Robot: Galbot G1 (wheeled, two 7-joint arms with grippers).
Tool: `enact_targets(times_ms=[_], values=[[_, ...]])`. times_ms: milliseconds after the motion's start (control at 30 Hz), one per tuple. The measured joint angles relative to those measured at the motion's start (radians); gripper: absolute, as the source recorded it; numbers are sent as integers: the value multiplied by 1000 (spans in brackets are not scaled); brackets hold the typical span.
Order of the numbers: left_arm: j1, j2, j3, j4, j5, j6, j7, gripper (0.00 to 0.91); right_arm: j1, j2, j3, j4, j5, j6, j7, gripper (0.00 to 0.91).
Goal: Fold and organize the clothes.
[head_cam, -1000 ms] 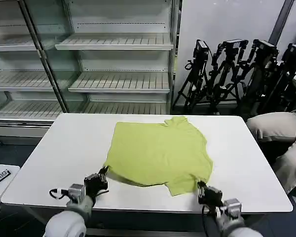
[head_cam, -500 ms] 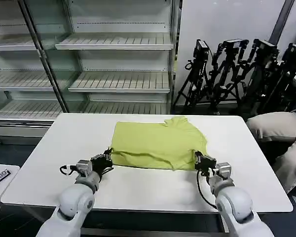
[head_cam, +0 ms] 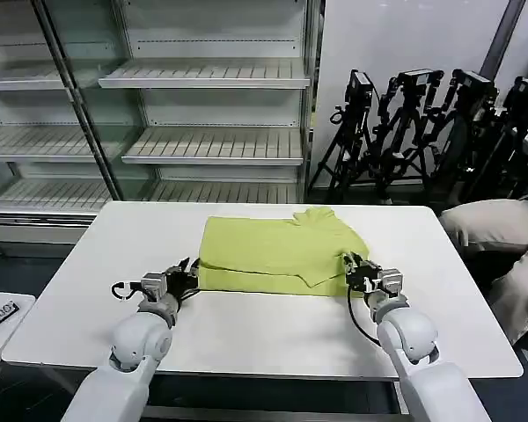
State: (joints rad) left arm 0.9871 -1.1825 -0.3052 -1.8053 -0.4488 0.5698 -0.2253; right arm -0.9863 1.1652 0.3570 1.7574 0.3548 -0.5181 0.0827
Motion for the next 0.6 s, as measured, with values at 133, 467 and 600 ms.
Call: enact_targets(times_ms=[133, 467, 600], values=[[33, 9, 14, -24, 0, 3, -2, 907, -42, -11, 15, 26, 4, -13, 4, 887], [57, 18, 37, -13, -22, 10, -21, 20, -113, -24, 28, 50, 49, -36, 22, 0], [59, 20, 43, -4, -30, 11, -24, 20, -130, -26, 34, 55, 73, -39, 26, 0]])
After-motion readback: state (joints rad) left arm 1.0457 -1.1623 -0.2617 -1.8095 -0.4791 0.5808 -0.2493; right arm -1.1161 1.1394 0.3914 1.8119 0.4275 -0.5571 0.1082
